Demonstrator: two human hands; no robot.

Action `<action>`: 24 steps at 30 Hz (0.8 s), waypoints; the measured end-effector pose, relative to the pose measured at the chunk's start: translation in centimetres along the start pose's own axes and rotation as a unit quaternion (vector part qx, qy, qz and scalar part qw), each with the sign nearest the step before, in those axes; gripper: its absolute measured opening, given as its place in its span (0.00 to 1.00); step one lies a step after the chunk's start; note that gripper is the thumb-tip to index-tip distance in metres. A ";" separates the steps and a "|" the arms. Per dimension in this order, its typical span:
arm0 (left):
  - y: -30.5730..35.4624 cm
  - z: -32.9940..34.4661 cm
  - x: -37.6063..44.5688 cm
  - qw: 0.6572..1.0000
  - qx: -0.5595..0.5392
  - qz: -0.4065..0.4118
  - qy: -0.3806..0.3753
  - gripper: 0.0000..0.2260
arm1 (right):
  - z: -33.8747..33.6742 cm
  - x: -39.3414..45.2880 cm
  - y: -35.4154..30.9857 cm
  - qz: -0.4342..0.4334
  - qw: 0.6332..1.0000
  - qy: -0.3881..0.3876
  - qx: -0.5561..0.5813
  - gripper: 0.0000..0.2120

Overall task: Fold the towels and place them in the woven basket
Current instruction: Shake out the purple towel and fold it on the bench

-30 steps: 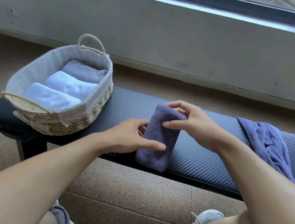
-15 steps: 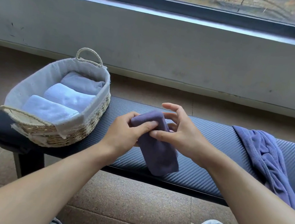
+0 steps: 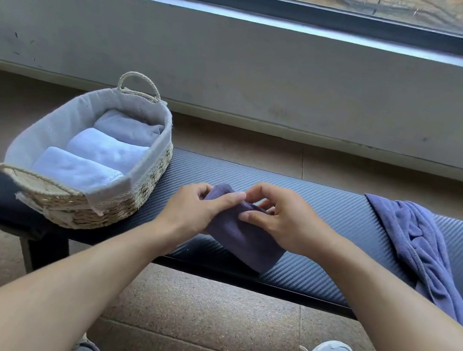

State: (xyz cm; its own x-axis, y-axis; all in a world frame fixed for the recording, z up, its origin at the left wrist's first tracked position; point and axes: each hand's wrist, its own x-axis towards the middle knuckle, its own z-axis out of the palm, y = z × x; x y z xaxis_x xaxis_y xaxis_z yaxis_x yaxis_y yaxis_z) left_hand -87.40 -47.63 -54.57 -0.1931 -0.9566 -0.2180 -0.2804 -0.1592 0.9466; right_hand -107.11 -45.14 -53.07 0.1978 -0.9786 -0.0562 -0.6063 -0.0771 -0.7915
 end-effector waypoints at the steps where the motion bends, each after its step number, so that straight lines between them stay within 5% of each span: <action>1: -0.1 -0.1 0.1 1.000 0.013 0.012 0.003 0.27 | 0.0 0.0 0.0 0.003 1.000 0.001 -0.002 0.08; 6: -0.6 0.0 0.5 0.999 -0.009 0.053 0.000 0.14 | -0.3 0.1 0.0 0.038 0.999 -0.001 -0.010 0.18; 11: -1.0 -0.1 0.9 0.997 -0.039 0.063 -0.022 0.18 | -0.1 -0.2 0.0 0.050 0.990 -0.085 -0.102 0.19; 14: -0.6 0.1 0.6 0.997 0.034 0.062 0.039 0.30 | 0.1 0.0 -0.1 0.039 0.991 -0.073 -0.107 0.20; 17: -0.7 0.2 0.7 0.990 0.071 0.056 0.109 0.31 | 0.0 0.0 -0.2 0.014 0.993 -0.065 -0.097 0.19; 24: -1.1 -0.5 0.8 0.994 0.033 0.056 0.083 0.33 | 0.2 -0.1 -0.5 -0.012 0.998 -0.050 -0.042 0.23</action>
State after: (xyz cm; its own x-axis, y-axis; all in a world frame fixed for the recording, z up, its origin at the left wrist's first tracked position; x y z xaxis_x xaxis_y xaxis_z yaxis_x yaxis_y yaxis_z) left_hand -86.77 -48.39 -55.63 -0.0700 -0.9955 -0.0639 -0.3282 -0.0375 0.9439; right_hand -106.70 -44.96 -52.81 0.2866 -0.9526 -0.1024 -0.6623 -0.1198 -0.7396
